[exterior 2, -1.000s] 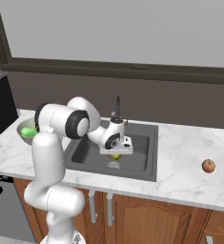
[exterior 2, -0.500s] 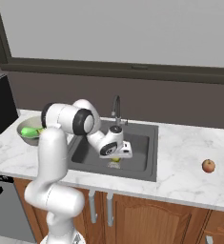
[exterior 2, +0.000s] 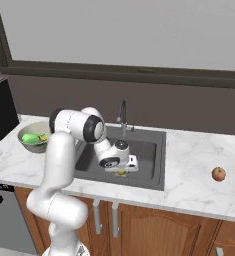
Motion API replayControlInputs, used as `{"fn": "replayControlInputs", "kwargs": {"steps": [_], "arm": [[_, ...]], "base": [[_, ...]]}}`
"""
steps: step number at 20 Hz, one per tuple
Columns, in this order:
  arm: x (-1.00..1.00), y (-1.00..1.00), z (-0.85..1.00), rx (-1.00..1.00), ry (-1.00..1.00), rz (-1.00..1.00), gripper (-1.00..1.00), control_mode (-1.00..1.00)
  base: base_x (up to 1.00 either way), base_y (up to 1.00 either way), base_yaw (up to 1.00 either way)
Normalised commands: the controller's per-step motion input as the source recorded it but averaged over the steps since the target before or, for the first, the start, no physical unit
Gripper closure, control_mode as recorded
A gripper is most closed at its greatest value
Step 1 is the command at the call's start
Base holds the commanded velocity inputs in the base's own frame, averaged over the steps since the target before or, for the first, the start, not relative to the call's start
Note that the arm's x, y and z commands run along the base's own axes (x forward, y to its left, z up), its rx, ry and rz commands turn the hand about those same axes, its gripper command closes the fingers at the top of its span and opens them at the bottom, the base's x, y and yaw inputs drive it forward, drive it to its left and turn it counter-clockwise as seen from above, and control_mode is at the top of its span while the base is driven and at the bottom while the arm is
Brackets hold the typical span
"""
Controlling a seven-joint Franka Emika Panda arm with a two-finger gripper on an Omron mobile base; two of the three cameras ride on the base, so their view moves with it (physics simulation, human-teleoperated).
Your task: There is a mixed pile of frozen fruits and vegetables on the counter. Locate all the frozen vegetables and place the items in a bowl on the counter. Take all the frozen fruits and defrost them in a running sink.
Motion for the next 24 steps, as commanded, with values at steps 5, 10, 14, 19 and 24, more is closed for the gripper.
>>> {"fn": "replayControlInputs", "kwargs": {"steps": [5, 10, 14, 19, 24], "arm": [[0.22, 0.01, -0.05, 0.00, 0.11, 0.00, 1.00, -1.00], [0.24, 0.06, 0.07, -0.03, 0.16, 0.01, -1.00, -1.00], [0.00, -0.02, 0.07, 0.00, 0.02, 0.00, -1.00, -1.00], [0.00, -0.14, 0.36, 0.03, 0.04, 0.00, -1.00, -1.00], [-0.02, -0.14, 0.63, 0.08, 0.00, 0.00, -1.00, -1.00]], "base": [[0.00, 0.00, 0.00], [0.00, 0.00, 0.00], [0.00, 0.00, 0.00], [0.00, 0.00, 0.00], [0.00, 0.00, 0.00]]}}
